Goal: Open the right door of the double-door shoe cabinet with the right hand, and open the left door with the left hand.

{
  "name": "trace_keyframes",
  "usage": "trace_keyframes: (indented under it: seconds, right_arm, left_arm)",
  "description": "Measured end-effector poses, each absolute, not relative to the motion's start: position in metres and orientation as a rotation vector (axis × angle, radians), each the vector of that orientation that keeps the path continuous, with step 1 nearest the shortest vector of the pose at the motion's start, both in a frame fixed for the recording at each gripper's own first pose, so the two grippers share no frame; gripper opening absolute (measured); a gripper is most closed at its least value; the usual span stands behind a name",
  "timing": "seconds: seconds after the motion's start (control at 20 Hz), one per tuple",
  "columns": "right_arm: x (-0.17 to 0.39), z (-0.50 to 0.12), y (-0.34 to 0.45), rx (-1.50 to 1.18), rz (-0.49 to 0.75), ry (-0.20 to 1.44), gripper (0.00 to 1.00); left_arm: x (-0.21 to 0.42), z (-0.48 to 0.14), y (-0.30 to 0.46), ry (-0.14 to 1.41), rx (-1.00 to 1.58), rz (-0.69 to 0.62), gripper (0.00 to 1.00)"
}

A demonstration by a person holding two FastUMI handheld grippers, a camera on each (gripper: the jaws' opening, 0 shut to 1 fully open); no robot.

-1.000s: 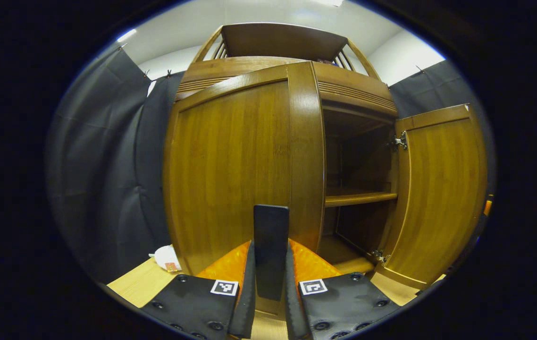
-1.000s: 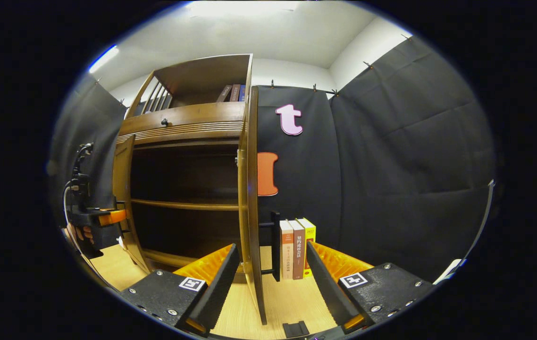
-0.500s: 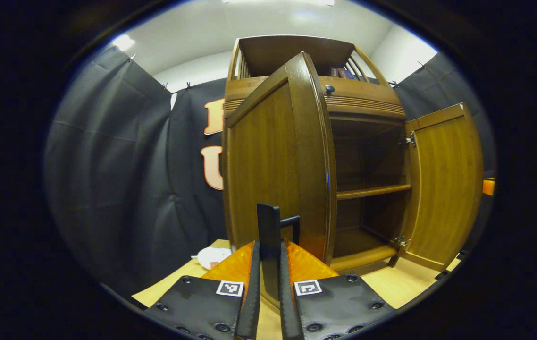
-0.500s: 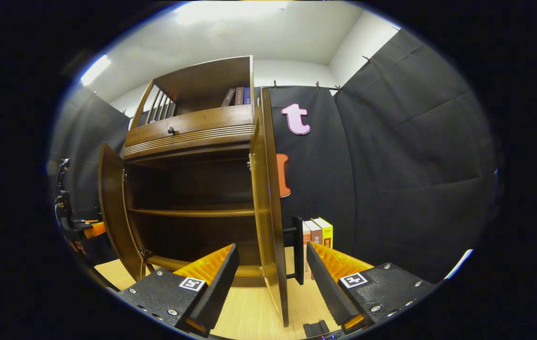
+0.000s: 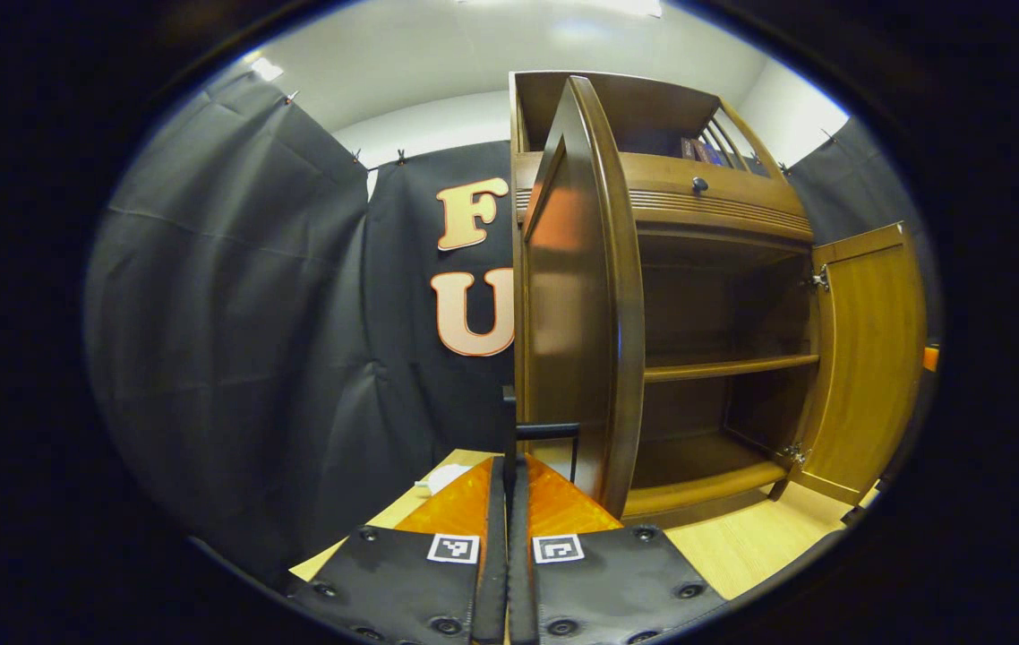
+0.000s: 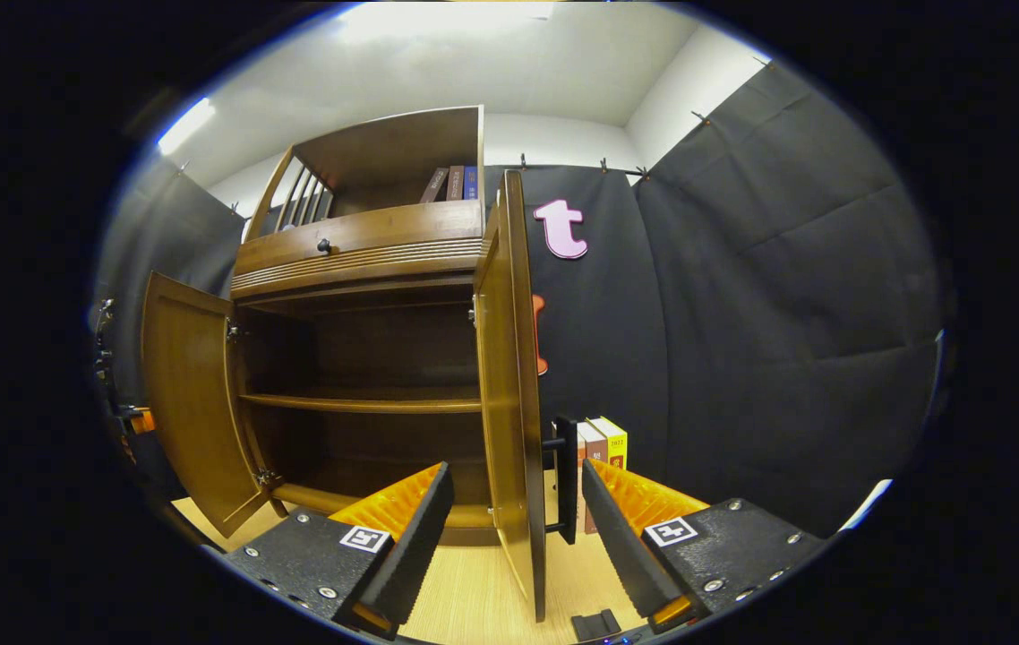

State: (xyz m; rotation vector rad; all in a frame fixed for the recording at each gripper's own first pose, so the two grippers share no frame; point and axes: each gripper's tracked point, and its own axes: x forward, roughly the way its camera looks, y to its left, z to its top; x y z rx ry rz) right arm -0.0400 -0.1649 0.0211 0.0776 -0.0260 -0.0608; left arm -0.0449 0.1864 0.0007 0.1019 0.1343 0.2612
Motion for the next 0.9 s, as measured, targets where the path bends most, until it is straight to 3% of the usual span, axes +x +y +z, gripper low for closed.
trace_keyframes:
  seconds: [0.25, 0.3, 0.4, 0.45, 0.5, 0.55, 0.65, 0.7, 0.75, 0.8, 0.85, 0.9]
  right_arm:
    - [-0.040, 0.022, -0.160, 0.072, -0.066, -0.023, 0.88]
    - [-0.039, 0.024, -0.157, 0.071, -0.063, -0.023, 0.94]
    - [-0.040, 0.026, -0.153, 0.062, -0.063, -0.023, 0.94]
    - [-0.041, 0.028, -0.151, 0.060, -0.064, -0.026, 0.88]
    - [-0.041, 0.031, -0.149, 0.059, -0.065, -0.031, 0.88]
    - [-0.041, 0.032, -0.148, 0.059, -0.067, -0.034, 0.94]
    - [-0.041, 0.033, -0.146, 0.059, -0.071, -0.034, 0.94]
    - [-0.040, 0.034, -0.144, 0.061, -0.070, -0.035, 0.88]
    - [-0.039, 0.035, -0.141, 0.066, -0.070, -0.040, 0.88]
    - [-0.039, 0.035, -0.138, 0.070, -0.067, -0.039, 0.88]
    - [-0.040, 0.034, -0.137, 0.071, -0.069, -0.039, 0.88]
    - [-0.041, 0.034, -0.136, 0.070, -0.071, -0.038, 0.88]
  left_arm:
    - [-0.050, 0.005, 0.211, 0.098, 0.096, 0.180, 0.08]
    - [-0.050, 0.004, 0.215, 0.093, 0.100, 0.161, 0.04]
    - [-0.050, 0.004, 0.223, 0.088, 0.104, 0.125, 0.07]
    - [-0.050, 0.004, 0.227, 0.088, 0.094, 0.105, 0.07]
    - [-0.049, 0.004, 0.231, 0.090, 0.087, 0.085, 0.07]
    - [-0.049, 0.004, 0.235, 0.094, 0.089, 0.069, 0.08]
    - [-0.050, 0.004, 0.244, 0.093, 0.082, 0.031, 0.08]
    - [-0.050, 0.005, 0.249, 0.092, 0.074, 0.016, 0.08]
    - [-0.050, 0.006, 0.253, 0.095, 0.061, 0.002, 0.08]
    - [-0.052, 0.006, 0.256, 0.097, 0.051, -0.004, 0.17]
    - [-0.053, 0.005, 0.260, 0.097, 0.046, -0.015, 0.08]
    - [-0.056, 0.004, 0.262, 0.100, 0.055, -0.011, 0.11]
